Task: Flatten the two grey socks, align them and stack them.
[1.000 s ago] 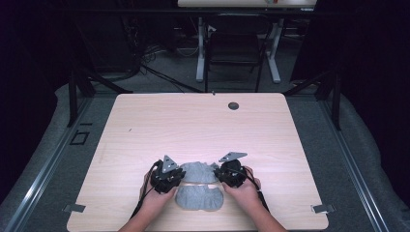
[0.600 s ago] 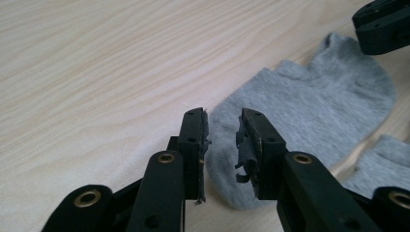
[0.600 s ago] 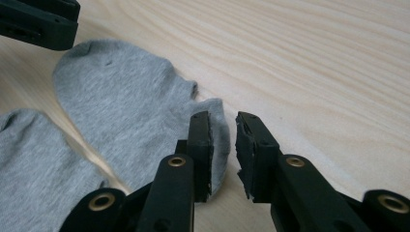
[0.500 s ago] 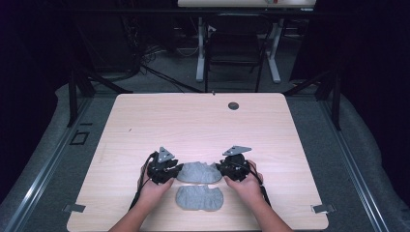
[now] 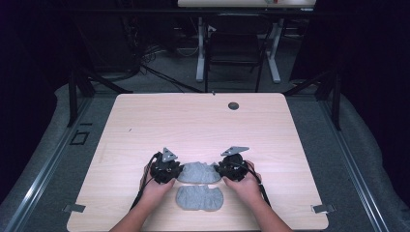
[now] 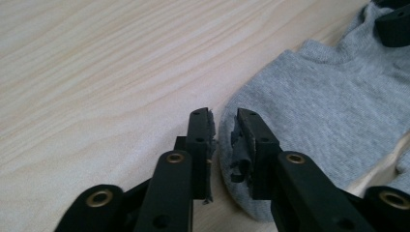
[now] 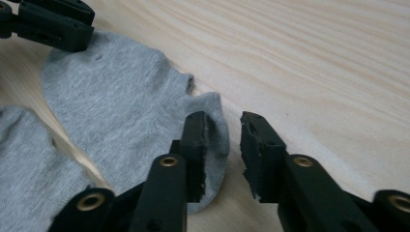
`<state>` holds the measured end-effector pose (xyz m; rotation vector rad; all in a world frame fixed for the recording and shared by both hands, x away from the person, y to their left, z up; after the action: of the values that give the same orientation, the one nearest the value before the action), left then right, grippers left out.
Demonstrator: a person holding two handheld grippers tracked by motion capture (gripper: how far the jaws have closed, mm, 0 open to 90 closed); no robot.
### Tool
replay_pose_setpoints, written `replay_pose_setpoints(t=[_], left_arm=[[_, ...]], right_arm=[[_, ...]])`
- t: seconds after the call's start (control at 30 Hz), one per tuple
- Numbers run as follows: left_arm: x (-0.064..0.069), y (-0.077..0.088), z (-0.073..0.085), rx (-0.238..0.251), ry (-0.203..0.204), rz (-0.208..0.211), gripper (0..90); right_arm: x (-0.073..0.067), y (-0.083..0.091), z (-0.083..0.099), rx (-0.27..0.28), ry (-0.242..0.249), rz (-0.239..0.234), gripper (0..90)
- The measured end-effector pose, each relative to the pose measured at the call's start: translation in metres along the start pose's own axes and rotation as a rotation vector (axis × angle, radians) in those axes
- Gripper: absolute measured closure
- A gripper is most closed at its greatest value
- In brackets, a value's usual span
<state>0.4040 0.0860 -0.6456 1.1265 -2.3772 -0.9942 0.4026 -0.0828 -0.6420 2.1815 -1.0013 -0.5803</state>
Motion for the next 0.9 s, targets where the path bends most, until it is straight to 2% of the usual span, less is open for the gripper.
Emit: replay_pose_setpoints(t=[0.1,0.13,0.23,0.53,0.9], left_arm=[[0.001,-0.001,0.0,0.003,-0.004,0.0,82.3],[0.001,0.0,0.0,0.004,-0.006,-0.001,83.8],[0.001,0.001,0.0,0.0,-0.016,-0.001,86.4],[0.0,0.012,-0.004,0.034,-0.009,0.004,87.9],[0.005,0.028,-0.011,0.078,-0.009,0.009,87.9]], right_arm=[[-0.002,-0.001,0.0,0.001,-0.01,0.007,83.0],[-0.002,0.0,0.001,-0.008,0.003,-0.002,84.6],[-0.003,0.002,0.0,-0.004,0.006,-0.009,86.4],[-0.005,0.01,-0.004,0.026,0.008,-0.012,87.5],[-0.013,0.028,-0.017,0.071,0.039,-0.015,87.4]])
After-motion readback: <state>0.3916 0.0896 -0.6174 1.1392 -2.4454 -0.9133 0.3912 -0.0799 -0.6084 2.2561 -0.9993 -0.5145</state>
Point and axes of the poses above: each handheld gripper's, and its own axes: y roughly backward along the jaws, z roughly out of its underside, x roughly to its right, the point moved 10 cm from there along -y, roughly forward along the jaws, and after that the axes turned 1 degree about -y, right-handed, at the moved point
